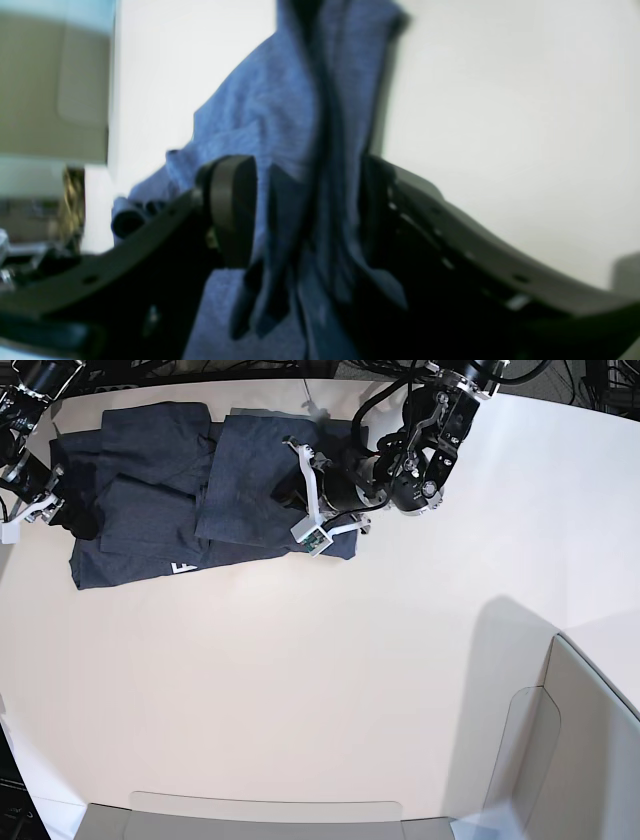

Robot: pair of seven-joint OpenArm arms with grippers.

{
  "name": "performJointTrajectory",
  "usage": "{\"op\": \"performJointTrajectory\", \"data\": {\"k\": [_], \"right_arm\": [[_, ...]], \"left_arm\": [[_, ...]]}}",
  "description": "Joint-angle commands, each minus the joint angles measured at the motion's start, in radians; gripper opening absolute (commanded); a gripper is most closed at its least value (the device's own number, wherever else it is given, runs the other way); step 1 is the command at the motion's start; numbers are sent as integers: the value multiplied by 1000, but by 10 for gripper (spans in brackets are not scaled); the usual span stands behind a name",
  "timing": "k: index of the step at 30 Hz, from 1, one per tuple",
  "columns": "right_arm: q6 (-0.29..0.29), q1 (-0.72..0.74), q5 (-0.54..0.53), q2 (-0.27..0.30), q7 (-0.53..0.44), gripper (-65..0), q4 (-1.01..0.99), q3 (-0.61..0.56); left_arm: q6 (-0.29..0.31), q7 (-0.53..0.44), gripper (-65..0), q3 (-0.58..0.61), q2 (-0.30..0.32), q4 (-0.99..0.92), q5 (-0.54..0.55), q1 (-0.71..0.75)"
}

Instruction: Layout the t-shirt on the table in an organized manner, then fold the t-shirt properly

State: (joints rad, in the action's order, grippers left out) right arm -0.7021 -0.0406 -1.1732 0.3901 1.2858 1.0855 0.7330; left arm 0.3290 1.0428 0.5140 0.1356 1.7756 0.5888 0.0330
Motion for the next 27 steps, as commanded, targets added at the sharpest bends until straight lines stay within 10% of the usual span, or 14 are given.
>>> {"op": "performJointTrajectory", "data": {"k": [1, 5, 9, 27], "right_arm": [[4, -17, 180, -6, 105, -327, -11, -20], [4, -17, 261, -16, 102, -395, -11, -26], [4, -15, 281, -24, 99, -645, -11, -23], [4, -22, 283, -30, 70, -650, 221, -120]], "left_arm": [[5, -19, -649, -2, -4, 16, 16, -11], [5, -19, -649, -2, -4, 16, 18, -9], [5, -19, -649, -4, 0, 51, 20, 3], [2, 9, -649, -369, 77, 214, 13, 273]]}}
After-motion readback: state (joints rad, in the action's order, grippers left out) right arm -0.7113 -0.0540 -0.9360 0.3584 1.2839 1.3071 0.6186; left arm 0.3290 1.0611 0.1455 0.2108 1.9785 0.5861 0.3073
